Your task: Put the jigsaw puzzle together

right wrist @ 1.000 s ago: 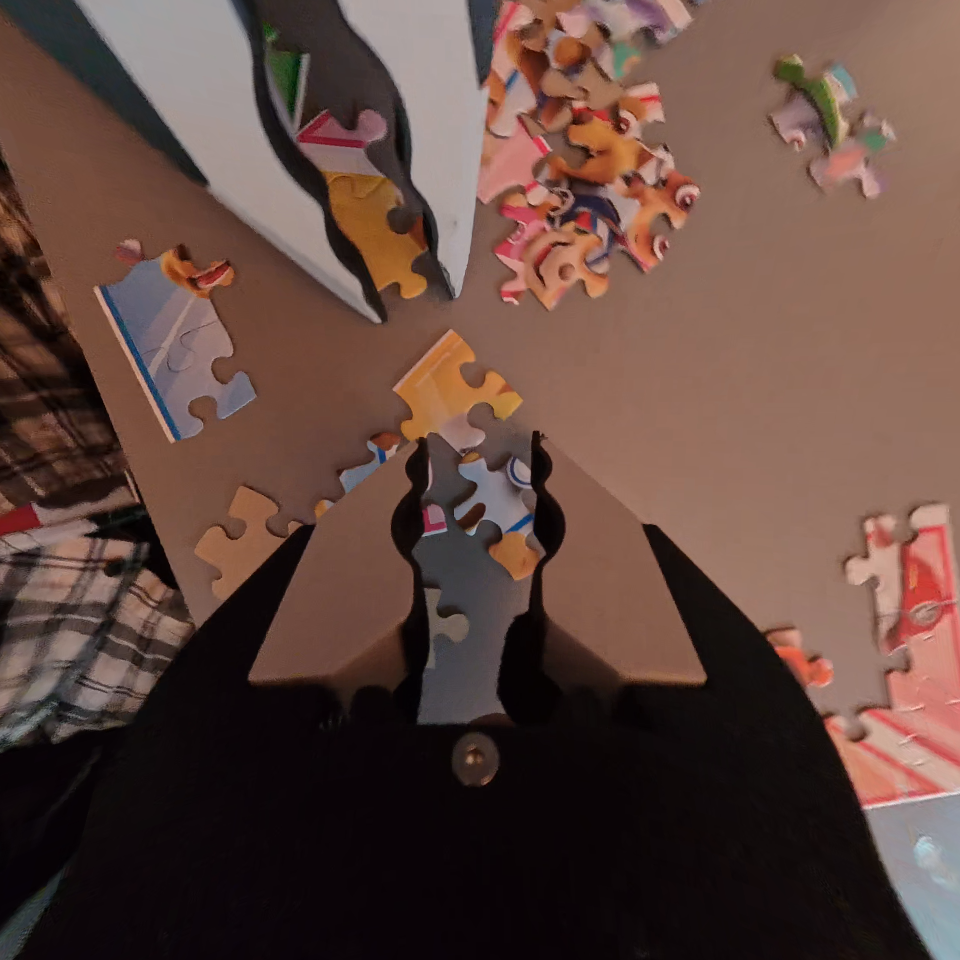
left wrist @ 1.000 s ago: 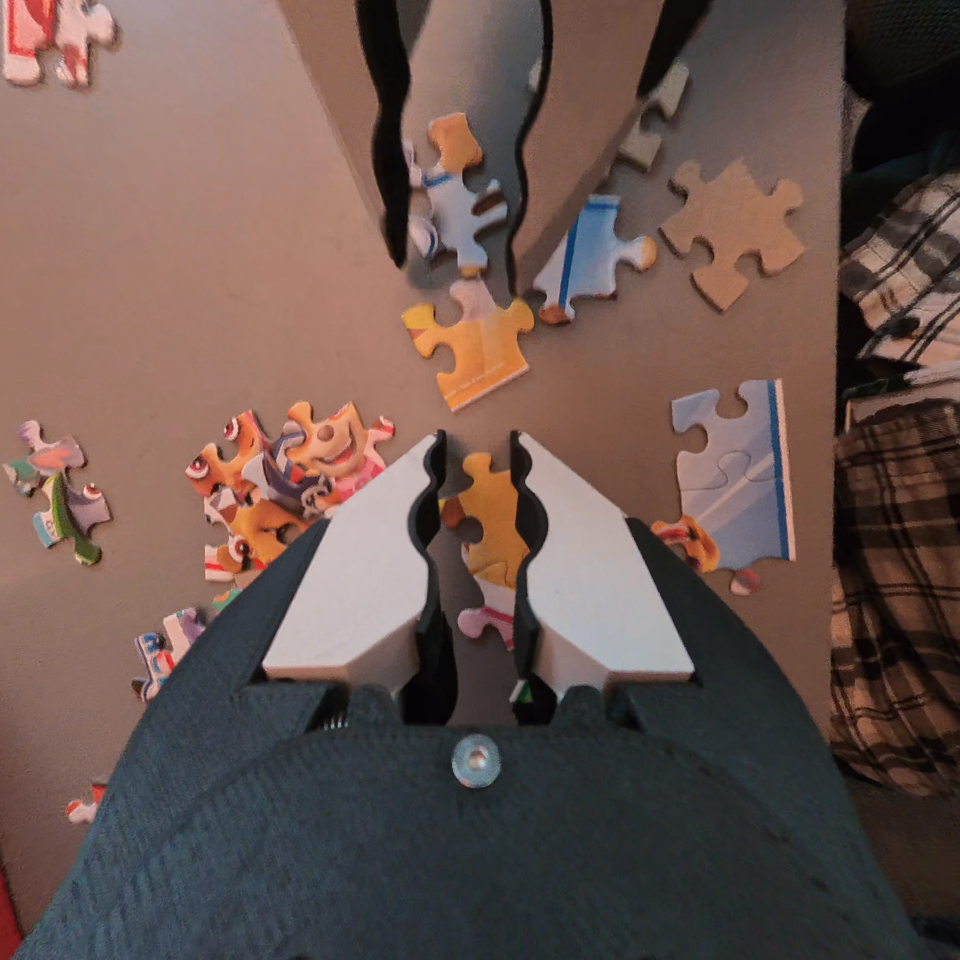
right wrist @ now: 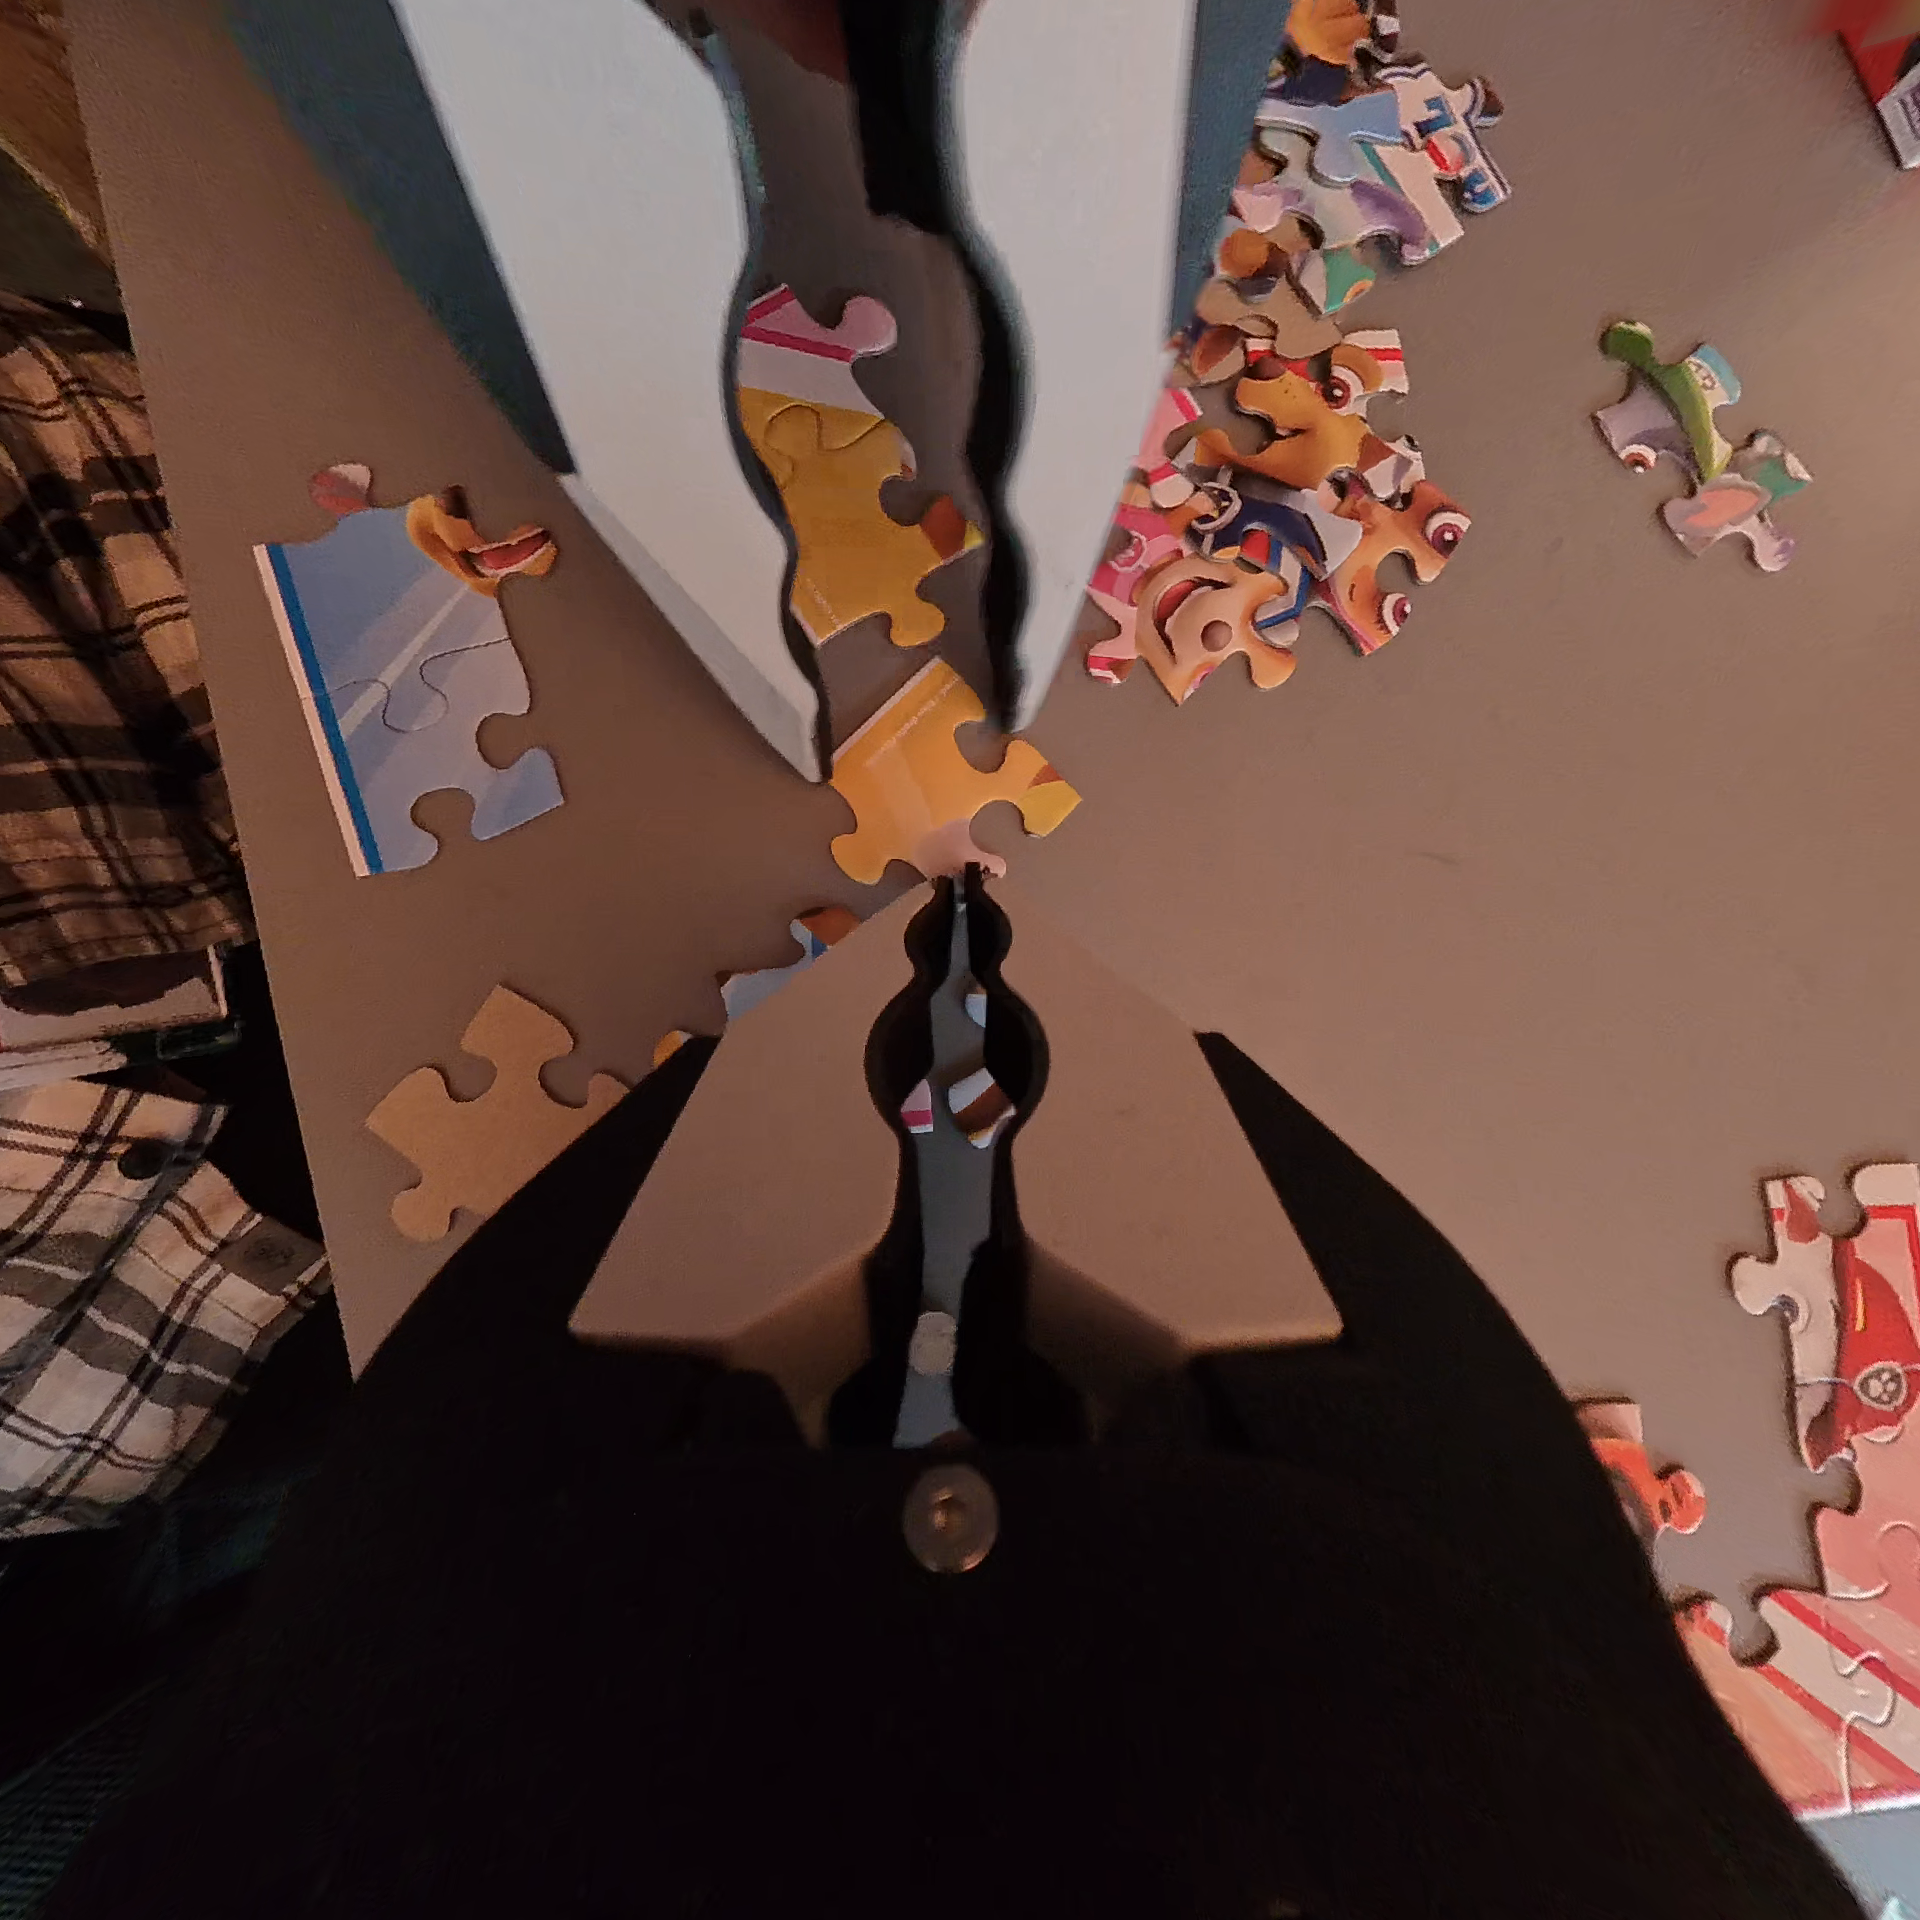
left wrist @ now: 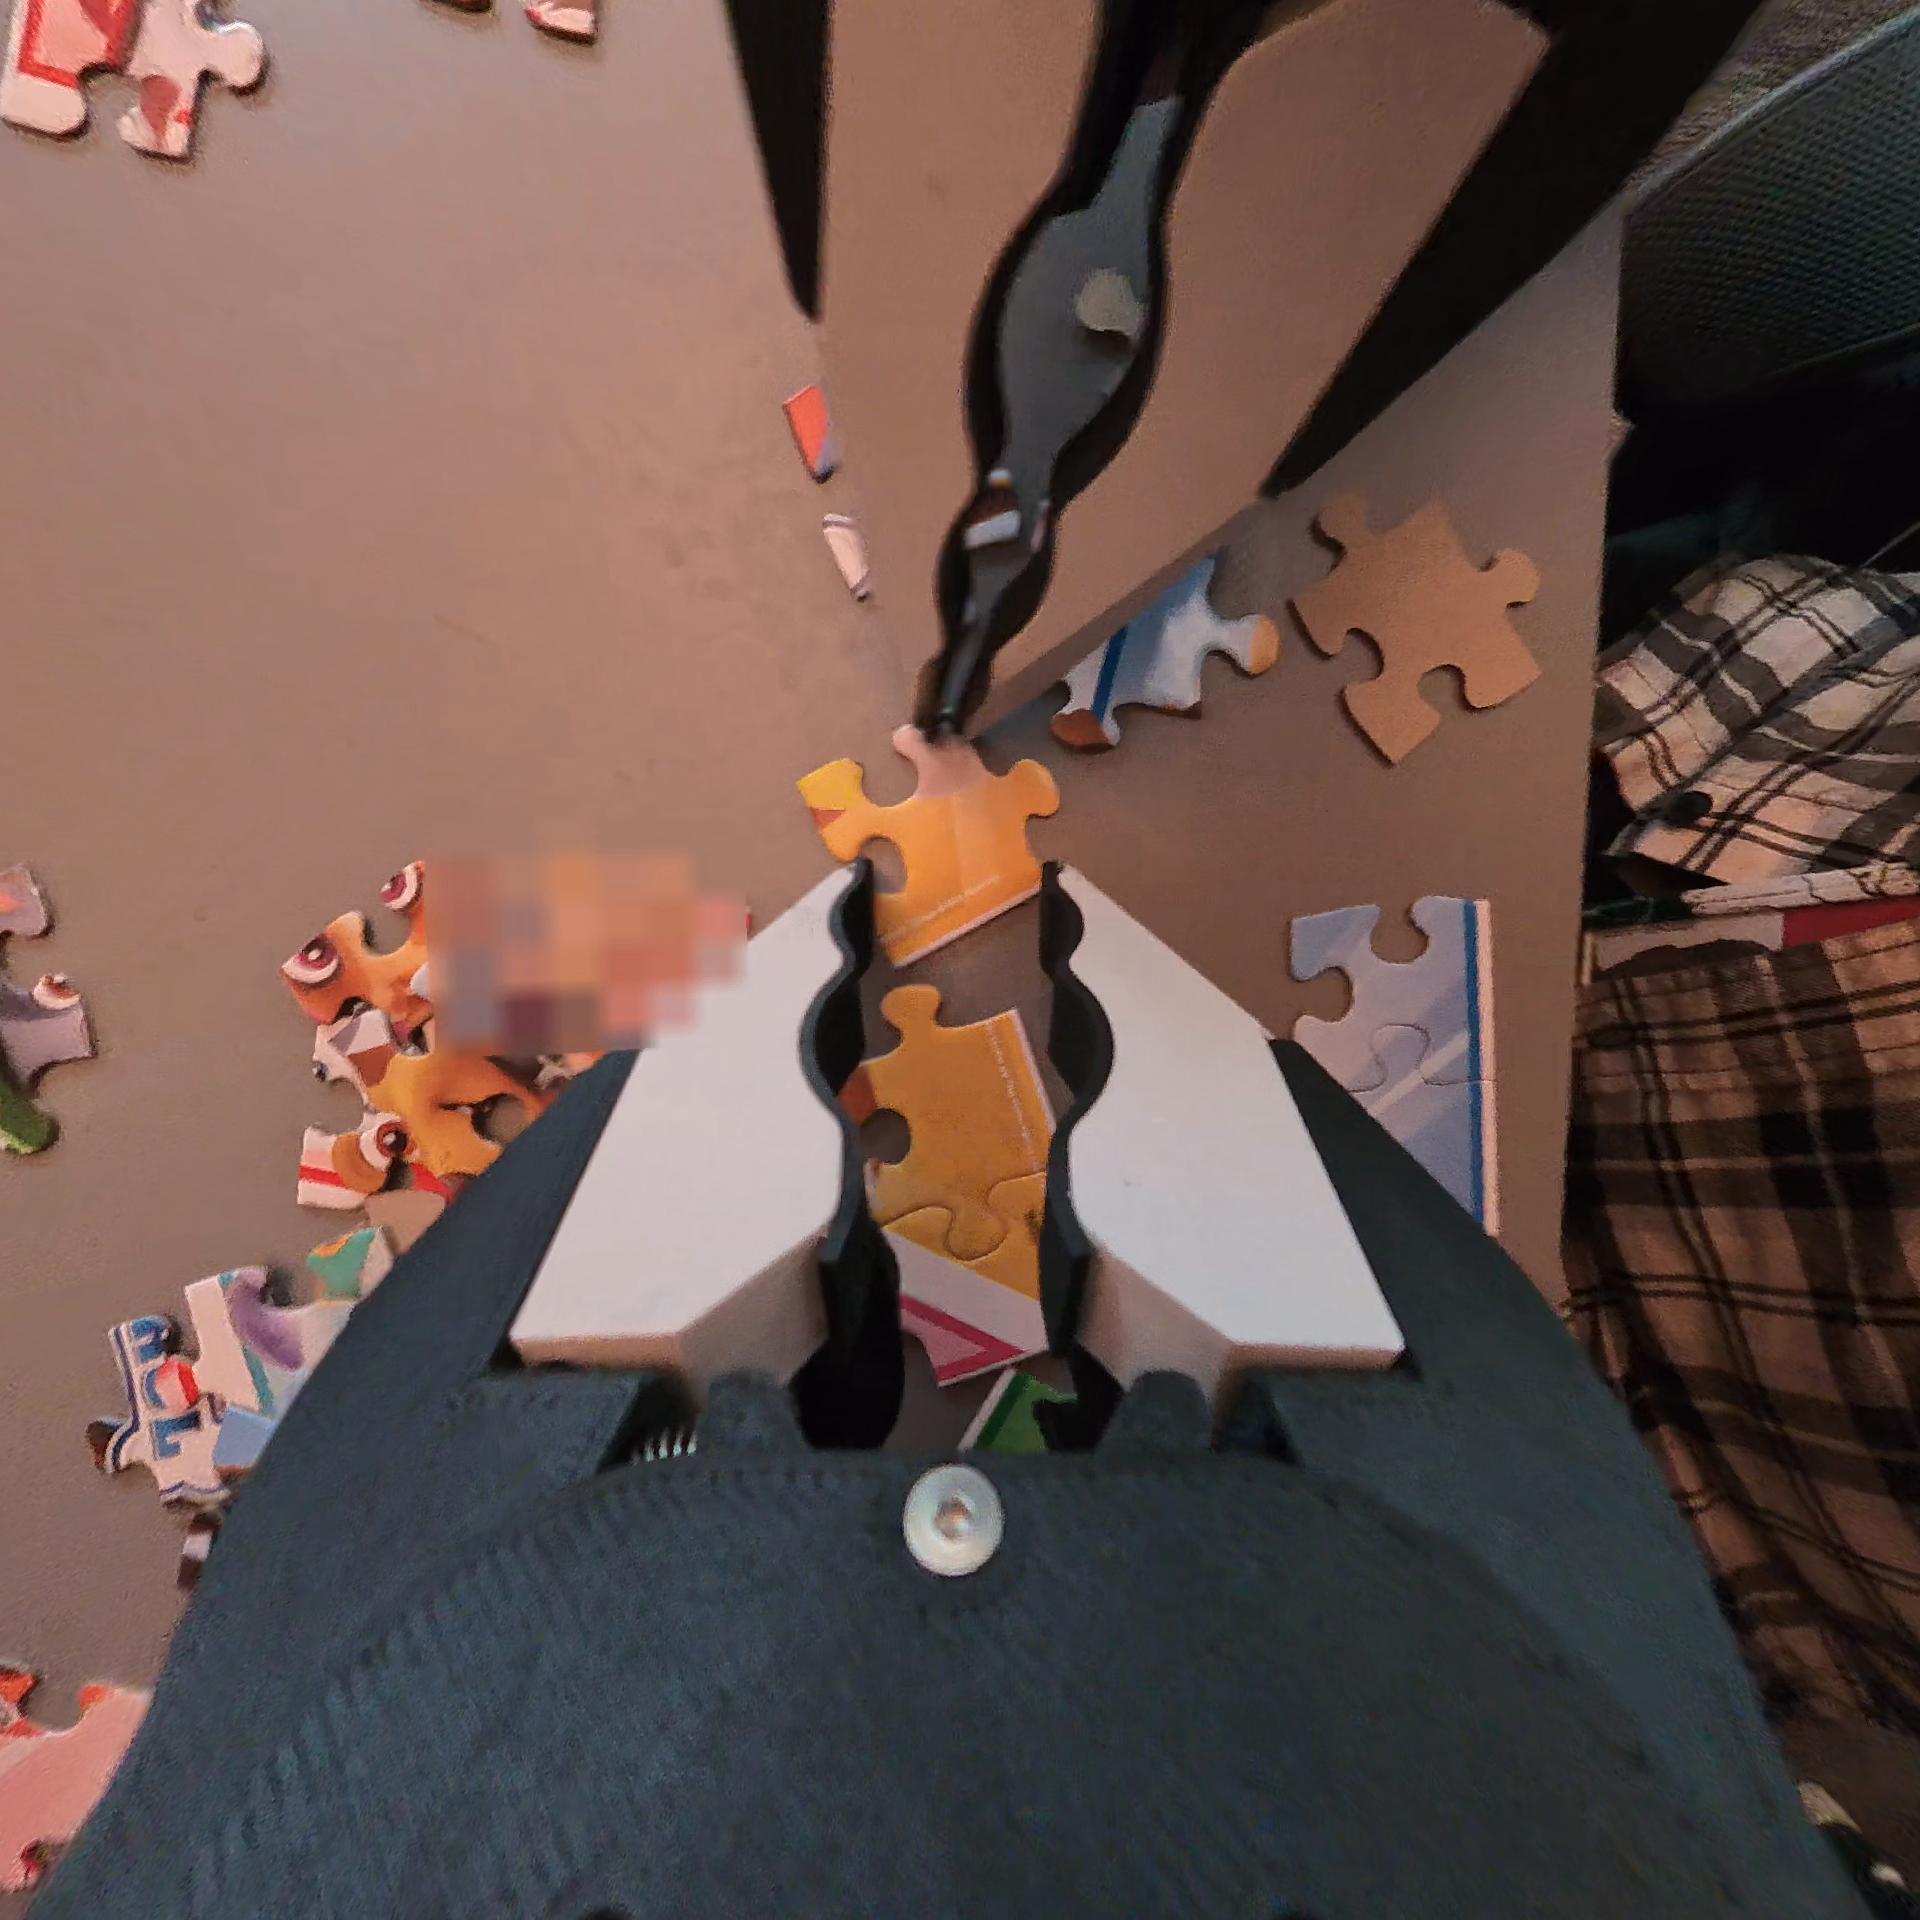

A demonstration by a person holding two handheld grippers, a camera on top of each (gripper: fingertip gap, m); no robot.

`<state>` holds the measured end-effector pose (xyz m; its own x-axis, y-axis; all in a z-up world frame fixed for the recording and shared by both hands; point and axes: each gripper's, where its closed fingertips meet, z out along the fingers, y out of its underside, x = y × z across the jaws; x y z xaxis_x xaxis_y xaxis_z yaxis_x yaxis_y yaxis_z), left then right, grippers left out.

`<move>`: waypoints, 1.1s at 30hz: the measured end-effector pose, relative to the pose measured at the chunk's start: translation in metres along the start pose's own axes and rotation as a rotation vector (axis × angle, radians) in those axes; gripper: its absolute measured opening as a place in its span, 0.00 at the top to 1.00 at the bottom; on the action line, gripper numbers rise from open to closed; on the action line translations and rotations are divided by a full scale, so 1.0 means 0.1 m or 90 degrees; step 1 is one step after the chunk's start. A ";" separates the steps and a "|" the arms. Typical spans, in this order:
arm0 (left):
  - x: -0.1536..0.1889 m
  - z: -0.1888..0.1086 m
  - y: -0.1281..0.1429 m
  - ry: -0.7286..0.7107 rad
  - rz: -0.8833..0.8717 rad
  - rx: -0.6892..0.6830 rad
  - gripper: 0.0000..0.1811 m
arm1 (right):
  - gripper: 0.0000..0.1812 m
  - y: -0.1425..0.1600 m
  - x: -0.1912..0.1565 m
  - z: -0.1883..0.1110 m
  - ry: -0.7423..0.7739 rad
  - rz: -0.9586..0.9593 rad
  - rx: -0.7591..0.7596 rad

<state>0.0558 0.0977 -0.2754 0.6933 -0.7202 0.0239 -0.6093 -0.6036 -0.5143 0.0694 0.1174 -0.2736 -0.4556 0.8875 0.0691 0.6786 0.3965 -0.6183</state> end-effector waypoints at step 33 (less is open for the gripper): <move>0.44 0.15 -0.21 0.025 0.032 0.008 0.91 | 0.75 0.32 -0.54 -0.39 0.078 0.027 0.045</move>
<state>0.1054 0.0837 -0.2766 0.6469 -0.7619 0.0311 -0.6373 -0.5626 -0.5266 0.1379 0.0913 -0.2666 -0.3509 0.9268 0.1338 0.6515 0.3442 -0.6761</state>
